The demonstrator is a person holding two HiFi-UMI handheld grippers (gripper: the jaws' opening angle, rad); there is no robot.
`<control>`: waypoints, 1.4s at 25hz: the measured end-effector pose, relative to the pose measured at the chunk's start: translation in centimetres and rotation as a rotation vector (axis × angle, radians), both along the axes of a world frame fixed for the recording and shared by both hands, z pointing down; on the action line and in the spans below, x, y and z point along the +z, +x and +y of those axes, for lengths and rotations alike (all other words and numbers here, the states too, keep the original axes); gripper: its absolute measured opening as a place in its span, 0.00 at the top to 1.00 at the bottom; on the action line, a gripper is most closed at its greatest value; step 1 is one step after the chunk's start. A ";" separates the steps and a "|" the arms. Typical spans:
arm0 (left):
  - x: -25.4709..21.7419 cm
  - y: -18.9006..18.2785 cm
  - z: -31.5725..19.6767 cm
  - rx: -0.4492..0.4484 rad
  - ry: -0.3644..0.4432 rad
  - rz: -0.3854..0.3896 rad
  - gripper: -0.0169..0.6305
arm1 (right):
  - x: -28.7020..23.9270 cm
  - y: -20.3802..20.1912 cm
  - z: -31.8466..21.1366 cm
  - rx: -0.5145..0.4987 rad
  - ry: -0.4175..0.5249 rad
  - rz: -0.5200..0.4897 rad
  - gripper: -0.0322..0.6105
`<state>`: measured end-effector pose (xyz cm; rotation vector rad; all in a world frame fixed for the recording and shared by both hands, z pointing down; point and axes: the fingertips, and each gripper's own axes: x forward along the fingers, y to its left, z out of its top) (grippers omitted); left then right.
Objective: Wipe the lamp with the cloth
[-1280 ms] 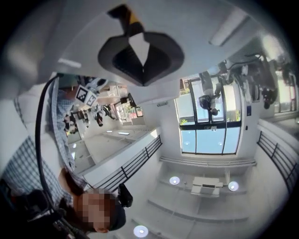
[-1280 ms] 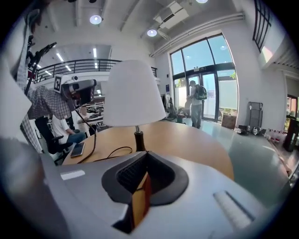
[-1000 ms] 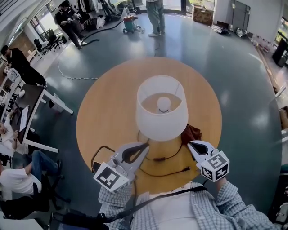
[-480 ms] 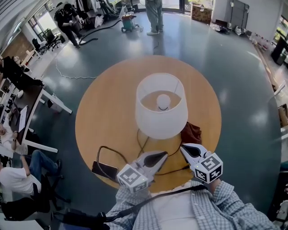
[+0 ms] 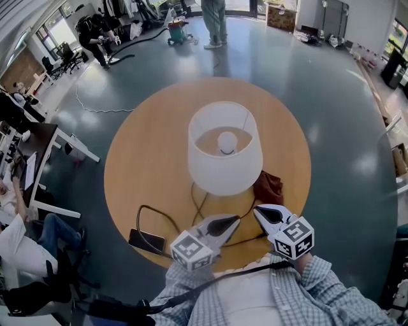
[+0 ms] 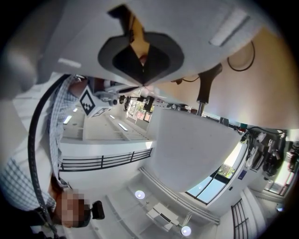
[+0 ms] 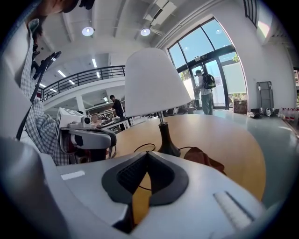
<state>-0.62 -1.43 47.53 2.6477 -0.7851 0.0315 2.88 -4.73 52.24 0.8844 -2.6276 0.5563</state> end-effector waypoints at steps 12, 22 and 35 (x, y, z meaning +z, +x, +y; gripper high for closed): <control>0.3 0.2 0.2 0.006 -0.020 0.016 0.97 | 0.8 0.4 0.4 0.002 -0.031 0.021 0.95; 0.4 -0.1 0.0 0.007 -0.023 0.019 0.97 | 0.8 -0.1 0.3 -0.006 -0.039 0.021 0.95; 0.6 -0.2 -0.3 0.008 -0.027 0.020 0.97 | 1.2 -0.3 0.0 -0.010 -0.045 0.023 0.95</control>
